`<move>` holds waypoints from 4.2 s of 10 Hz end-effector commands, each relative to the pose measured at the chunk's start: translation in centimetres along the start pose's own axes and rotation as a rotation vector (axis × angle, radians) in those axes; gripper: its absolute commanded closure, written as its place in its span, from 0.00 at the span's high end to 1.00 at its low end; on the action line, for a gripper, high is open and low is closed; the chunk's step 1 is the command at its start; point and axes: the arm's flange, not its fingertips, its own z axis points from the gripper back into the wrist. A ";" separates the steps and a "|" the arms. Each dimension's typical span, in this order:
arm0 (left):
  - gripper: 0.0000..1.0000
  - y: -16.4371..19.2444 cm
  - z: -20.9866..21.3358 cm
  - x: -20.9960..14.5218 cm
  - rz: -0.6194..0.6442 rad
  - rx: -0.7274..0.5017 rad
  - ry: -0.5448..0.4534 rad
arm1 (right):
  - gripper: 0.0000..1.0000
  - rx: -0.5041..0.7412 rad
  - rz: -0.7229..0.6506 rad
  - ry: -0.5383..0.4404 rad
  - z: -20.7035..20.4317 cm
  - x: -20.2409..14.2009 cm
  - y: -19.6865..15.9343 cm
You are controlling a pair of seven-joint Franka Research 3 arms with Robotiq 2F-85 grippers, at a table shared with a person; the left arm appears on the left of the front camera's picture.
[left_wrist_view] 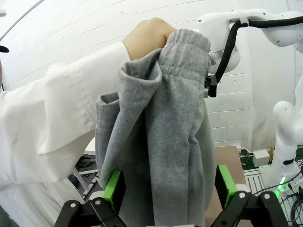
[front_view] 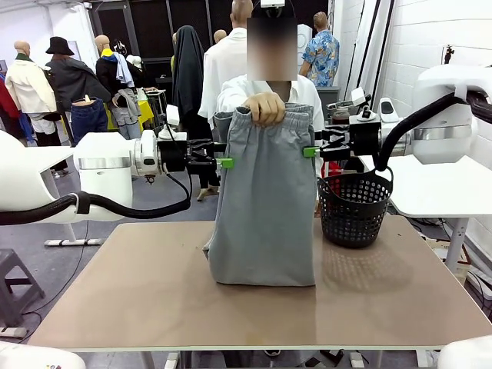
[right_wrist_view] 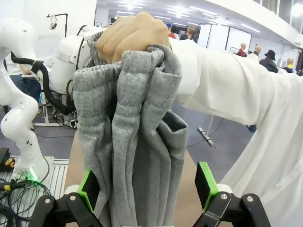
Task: Fold the training pants.
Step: Release the ends of the Training pants and then grab the overlapped ends.
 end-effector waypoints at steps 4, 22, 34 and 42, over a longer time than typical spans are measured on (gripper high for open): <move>1.00 0.0 -0.2 0.5 -0.066 0.179 0.001 | 1.00 -0.026 -0.024 -0.018 -0.2 -0.4 0.5; 1.00 3.0 -0.5 1.1 -0.157 -0.048 -0.036 | 1.00 0.040 -0.028 -0.041 0.7 -0.8 -0.8; 1.00 3.1 -2.8 1.2 -0.117 -0.233 -0.045 | 1.00 0.247 -0.110 -0.019 -0.4 0.1 1.8; 1.00 2.6 -4.2 1.7 -0.005 -0.161 -0.051 | 1.00 0.162 -0.100 -0.042 -3.8 -0.7 1.9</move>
